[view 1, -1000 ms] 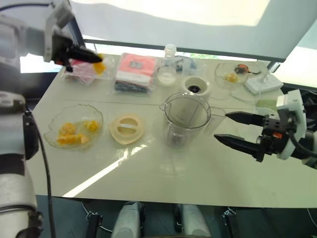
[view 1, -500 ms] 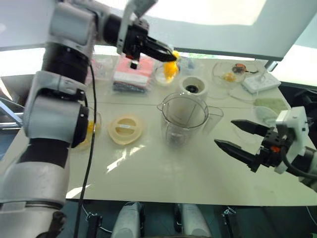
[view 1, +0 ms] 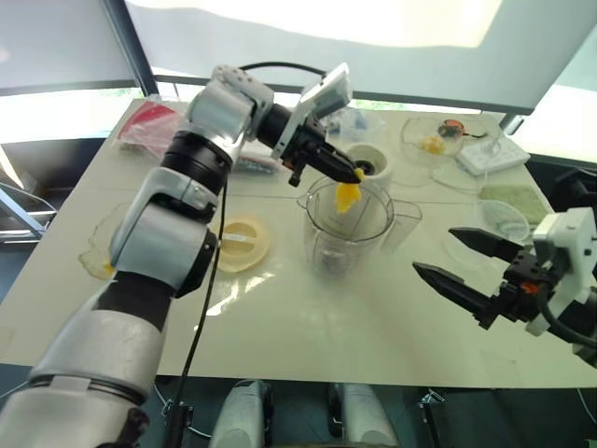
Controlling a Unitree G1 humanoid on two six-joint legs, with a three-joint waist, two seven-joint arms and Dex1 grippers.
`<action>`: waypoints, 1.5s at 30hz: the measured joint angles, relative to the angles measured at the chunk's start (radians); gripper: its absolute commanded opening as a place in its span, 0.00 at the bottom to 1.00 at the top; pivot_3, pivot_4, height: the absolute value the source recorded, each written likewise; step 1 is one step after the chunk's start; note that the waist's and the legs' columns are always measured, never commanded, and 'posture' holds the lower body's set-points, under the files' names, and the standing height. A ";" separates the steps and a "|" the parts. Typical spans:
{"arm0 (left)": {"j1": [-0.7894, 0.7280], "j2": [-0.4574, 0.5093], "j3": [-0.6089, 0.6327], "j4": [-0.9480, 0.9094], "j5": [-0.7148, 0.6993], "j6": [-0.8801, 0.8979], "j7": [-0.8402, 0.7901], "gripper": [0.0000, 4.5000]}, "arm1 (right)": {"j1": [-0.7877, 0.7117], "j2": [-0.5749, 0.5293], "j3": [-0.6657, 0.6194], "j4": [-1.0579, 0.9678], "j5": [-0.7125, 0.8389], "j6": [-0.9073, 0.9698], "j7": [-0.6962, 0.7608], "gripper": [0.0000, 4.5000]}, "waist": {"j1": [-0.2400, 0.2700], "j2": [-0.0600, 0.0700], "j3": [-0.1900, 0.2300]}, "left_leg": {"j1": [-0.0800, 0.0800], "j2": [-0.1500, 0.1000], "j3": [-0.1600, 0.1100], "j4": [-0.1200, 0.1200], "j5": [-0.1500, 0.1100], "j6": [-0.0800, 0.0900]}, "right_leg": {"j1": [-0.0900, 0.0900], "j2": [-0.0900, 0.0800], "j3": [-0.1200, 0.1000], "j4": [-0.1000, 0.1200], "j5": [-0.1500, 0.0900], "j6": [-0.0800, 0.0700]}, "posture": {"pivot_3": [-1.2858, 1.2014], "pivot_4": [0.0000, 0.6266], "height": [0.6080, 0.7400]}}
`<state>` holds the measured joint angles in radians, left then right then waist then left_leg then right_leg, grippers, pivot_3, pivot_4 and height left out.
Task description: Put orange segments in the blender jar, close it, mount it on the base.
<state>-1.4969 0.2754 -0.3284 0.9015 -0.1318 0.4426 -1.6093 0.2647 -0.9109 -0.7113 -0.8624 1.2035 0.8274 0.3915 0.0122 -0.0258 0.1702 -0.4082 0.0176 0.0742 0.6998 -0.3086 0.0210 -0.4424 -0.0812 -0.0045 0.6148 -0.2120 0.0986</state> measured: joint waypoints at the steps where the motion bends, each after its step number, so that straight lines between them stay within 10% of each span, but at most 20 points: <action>1: 0.000 0.000 0.000 0.001 0.005 -0.004 0.001 0.60 | 0.000 0.000 0.000 0.000 0.000 -0.001 -0.002 1.00 | 0.000 0.000 0.000 | 0.000 0.000 0.000 0.000 0.000 0.000 | 0.000 0.000 0.000 0.000 0.000 0.000 | 0.52 0.24 1.00; 13: 0.047 0.021 0.224 -0.075 -0.096 -0.026 0.164 0.71 | 0.078 0.068 0.015 -0.022 -0.083 -0.020 -0.080 1.00 | 0.001 0.001 -0.001 | 0.000 0.000 -0.001 -0.001 0.000 0.000 | 0.000 0.000 0.000 0.000 0.002 0.003 | 0.52 0.24 1.00; 27: 0.721 0.278 0.334 -1.070 -0.328 0.281 0.351 0.71 | 0.253 0.349 0.215 0.087 -0.718 -0.245 -0.317 1.00 | 0.002 0.005 -0.003 | 0.013 0.005 0.002 0.000 0.002 -0.004 | 0.012 0.000 0.002 0.001 0.000 -0.001 | 0.52 0.24 1.00; 45: 0.997 0.406 0.369 -1.414 -0.496 0.423 0.608 0.71 | -0.281 0.362 0.334 0.883 -1.064 -0.468 -0.356 1.00 | -0.025 0.008 -0.003 | 0.018 0.003 0.002 -0.002 0.002 -0.004 | 0.015 0.002 0.002 0.001 0.000 -0.001 | 0.52 0.24 1.00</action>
<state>-0.4996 0.6816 0.0407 -0.5122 -0.6278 0.8656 -1.0016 -0.0161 -0.5488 -0.3774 0.0206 0.1392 0.3595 0.0354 -0.0128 -0.0182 0.1676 -0.3905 0.0205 0.0758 0.6979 -0.3067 0.0175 -0.4271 -0.0791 -0.0020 0.6162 -0.2122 0.0976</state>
